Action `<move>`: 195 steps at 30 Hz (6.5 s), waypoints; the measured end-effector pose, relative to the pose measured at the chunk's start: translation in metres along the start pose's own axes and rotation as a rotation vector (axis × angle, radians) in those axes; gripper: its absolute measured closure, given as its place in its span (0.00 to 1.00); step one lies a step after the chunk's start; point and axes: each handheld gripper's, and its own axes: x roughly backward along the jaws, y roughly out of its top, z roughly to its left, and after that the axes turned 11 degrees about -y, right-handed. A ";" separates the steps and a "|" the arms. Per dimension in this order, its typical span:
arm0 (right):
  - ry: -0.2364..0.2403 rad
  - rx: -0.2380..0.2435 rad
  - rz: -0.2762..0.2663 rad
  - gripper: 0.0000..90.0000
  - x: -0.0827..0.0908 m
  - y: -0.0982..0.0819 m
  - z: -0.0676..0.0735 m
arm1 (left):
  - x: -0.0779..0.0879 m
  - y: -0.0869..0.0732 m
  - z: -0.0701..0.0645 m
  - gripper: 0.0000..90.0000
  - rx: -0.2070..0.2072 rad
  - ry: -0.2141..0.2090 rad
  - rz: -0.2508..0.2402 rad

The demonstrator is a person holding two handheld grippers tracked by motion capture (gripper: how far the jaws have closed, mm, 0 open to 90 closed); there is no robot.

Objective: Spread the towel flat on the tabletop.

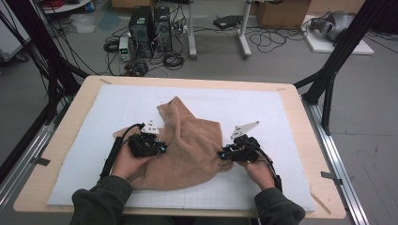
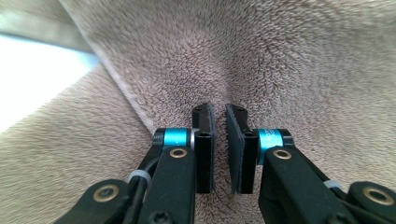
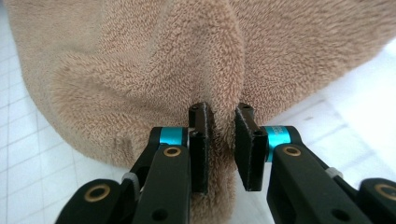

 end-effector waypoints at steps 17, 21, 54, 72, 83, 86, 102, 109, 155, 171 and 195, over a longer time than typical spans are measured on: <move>0.048 0.074 -0.053 0.89 0.044 -0.020 0.045 | 0.064 -0.059 -0.060 0.94 -0.041 -0.037 -0.138; 0.074 0.096 -0.027 0.89 0.040 -0.029 0.059 | 0.063 -0.075 -0.071 0.95 -0.034 -0.046 -0.132; 0.049 -0.022 -0.046 0.79 -0.008 -0.012 0.003 | -0.007 -0.018 -0.002 0.70 0.022 -0.036 -0.005; -0.091 0.050 -0.126 0.94 0.067 0.047 -0.016 | 0.051 0.024 -0.023 0.93 -0.055 0.022 -0.196; -0.050 0.126 -0.100 0.93 0.086 0.052 0.014 | 0.070 -0.003 -0.051 0.93 -0.080 0.016 -0.172; -0.013 0.155 -0.059 0.93 0.074 0.029 0.034 | 0.065 -0.025 -0.063 0.93 -0.085 0.036 -0.166; 0.110 0.130 -0.016 0.81 0.040 -0.030 0.084 | 0.062 -0.072 -0.080 0.88 -0.059 0.006 -0.112; 0.034 0.087 -0.149 0.73 0.072 -0.016 0.064 | 0.082 -0.038 -0.073 0.66 -0.100 -0.005 -0.183; -0.005 0.072 0.013 0.94 0.057 -0.042 0.058 | 0.042 -0.068 -0.074 1.00 -0.050 -0.038 -0.120; -0.084 0.070 -0.027 0.59 0.049 -0.009 0.025 | 0.031 -0.010 -0.027 0.52 -0.059 0.024 -0.103; -0.086 0.086 -0.086 0.88 0.053 0.007 0.026 | 0.065 -0.035 -0.026 0.95 -0.008 -0.011 -0.218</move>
